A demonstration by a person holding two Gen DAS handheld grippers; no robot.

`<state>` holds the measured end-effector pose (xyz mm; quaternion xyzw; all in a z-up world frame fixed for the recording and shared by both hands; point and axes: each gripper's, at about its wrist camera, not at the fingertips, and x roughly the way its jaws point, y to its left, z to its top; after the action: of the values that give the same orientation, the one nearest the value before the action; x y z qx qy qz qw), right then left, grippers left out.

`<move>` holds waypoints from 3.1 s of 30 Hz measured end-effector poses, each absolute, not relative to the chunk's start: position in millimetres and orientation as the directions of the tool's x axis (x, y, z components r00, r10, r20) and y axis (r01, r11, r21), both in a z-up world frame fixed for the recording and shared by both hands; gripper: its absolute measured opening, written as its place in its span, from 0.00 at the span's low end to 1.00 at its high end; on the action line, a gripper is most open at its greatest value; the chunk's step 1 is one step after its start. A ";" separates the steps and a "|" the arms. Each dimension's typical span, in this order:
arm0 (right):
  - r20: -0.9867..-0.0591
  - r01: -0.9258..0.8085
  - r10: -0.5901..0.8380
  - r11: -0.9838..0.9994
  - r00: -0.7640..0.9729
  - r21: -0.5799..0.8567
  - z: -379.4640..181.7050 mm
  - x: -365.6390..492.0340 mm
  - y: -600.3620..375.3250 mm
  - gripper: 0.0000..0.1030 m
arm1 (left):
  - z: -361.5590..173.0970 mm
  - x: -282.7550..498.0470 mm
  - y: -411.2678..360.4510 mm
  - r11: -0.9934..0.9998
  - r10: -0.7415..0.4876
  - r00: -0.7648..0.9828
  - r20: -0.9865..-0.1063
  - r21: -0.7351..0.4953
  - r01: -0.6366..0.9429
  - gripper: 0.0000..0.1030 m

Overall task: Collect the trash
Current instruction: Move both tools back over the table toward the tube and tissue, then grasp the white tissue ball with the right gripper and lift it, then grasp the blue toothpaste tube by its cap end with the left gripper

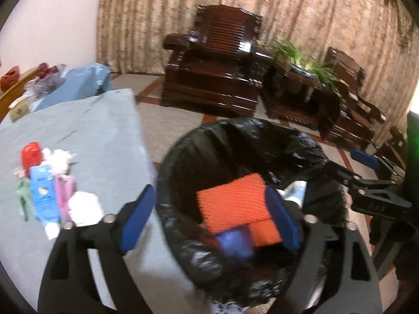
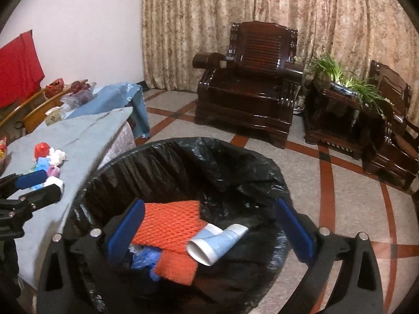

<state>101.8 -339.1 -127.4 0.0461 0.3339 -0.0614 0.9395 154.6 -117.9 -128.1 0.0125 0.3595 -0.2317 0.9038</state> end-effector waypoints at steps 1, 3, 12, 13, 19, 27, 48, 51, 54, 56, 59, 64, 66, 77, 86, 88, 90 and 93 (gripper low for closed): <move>-0.631 0.139 -0.075 0.989 0.772 0.054 -126.8 101.9 -336.2 0.94 | -126.2 153.1 -110.2 0.901 -0.397 0.648 -0.651 -0.139 0.412 0.88; -0.625 0.127 -0.060 0.990 0.778 0.064 -124.1 103.5 -332.8 0.94 | -122.2 151.0 -94.6 0.918 -0.364 0.674 -0.643 -0.123 0.378 0.89; -0.604 0.019 0.048 0.994 0.795 0.103 -113.9 116.3 -276.0 0.94 | -109.6 144.6 -7.6 0.975 -0.215 0.747 -0.629 -0.097 0.199 0.91; -0.603 0.004 0.061 0.994 0.796 0.106 -112.9 118.1 -269.3 0.94 | -108.3 143.1 0.6 0.979 -0.199 0.753 -0.627 -0.093 0.182 0.91; -0.595 -0.100 0.144 0.989 0.791 0.108 -107.2 132.6 -218.0 0.94 | -100.0 137.2 50.6 0.995 -0.102 0.780 -0.617 -0.081 0.066 0.91; -0.593 -0.217 0.236 0.971 0.770 0.104 -109.7 149.5 -150.8 0.94 | -108.7 131.5 115.2 0.995 0.008 0.780 -0.626 -0.076 -0.072 0.91; -0.696 -0.329 0.287 0.941 0.659 0.077 -176.5 198.3 -51.1 0.74 | -135.8 138.5 162.6 0.987 0.093 0.751 -0.654 -0.041 -0.157 0.91; -0.726 -0.325 0.284 0.942 0.627 0.088 -190.4 208.5 -45.8 0.67 | -139.8 141.5 166.1 0.986 0.100 0.745 -0.660 -0.034 -0.162 0.91; -0.746 -0.323 0.276 0.942 0.606 0.086 -201.2 214.2 -43.5 0.63 | -143.1 144.6 168.3 0.986 0.099 0.739 -0.666 -0.036 -0.165 0.91; -0.756 -0.320 0.273 0.943 0.594 0.089 -206.5 216.1 -43.4 0.60 | -145.7 146.7 169.1 0.986 0.098 0.736 -0.670 -0.036 -0.164 0.91; -0.768 -0.319 0.275 0.943 0.579 0.098 -211.9 218.9 -44.0 0.53 | -149.5 150.3 167.8 0.987 0.090 0.730 -0.677 -0.039 -0.159 0.91; -0.775 -0.325 0.289 0.939 0.562 0.114 -215.5 222.2 -43.2 0.41 | -153.5 156.3 159.6 0.989 0.073 0.725 -0.685 -0.042 -0.140 0.91; -0.773 -0.328 0.301 0.936 0.558 0.127 -214.7 222.9 -43.8 0.36 | -154.5 158.5 154.8 0.991 0.066 0.724 -0.687 -0.043 -0.130 0.91; -0.716 -0.286 0.315 0.944 0.623 0.166 -180.1 213.8 -68.4 0.33 | -156.6 169.3 132.1 0.995 0.028 0.727 -0.686 -0.051 -0.086 0.91; -0.712 -0.271 0.294 0.951 0.637 0.150 -172.3 218.6 -84.8 0.33 | -178.3 186.0 99.0 0.998 -0.024 0.693 -0.720 -0.060 -0.027 0.77; -0.712 -0.272 0.293 0.951 0.638 0.147 -172.5 217.5 -85.2 0.33 | -183.8 190.1 95.8 0.997 -0.034 0.683 -0.730 -0.070 -0.025 0.76; -0.712 -0.273 0.291 0.951 0.639 0.143 -172.3 218.2 -86.4 0.33 | -188.2 193.6 92.1 0.997 -0.034 0.677 -0.735 -0.071 -0.027 0.76; -0.713 -0.274 0.287 0.952 0.640 0.137 -172.8 219.2 -86.2 0.33 | -194.0 199.4 86.6 0.997 -0.031 0.669 -0.743 -0.066 -0.027 0.75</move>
<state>219.2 -86.2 -172.8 0.0081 0.3953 0.1547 0.9054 199.4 86.6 -194.0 -0.0357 0.4071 -0.0012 0.9127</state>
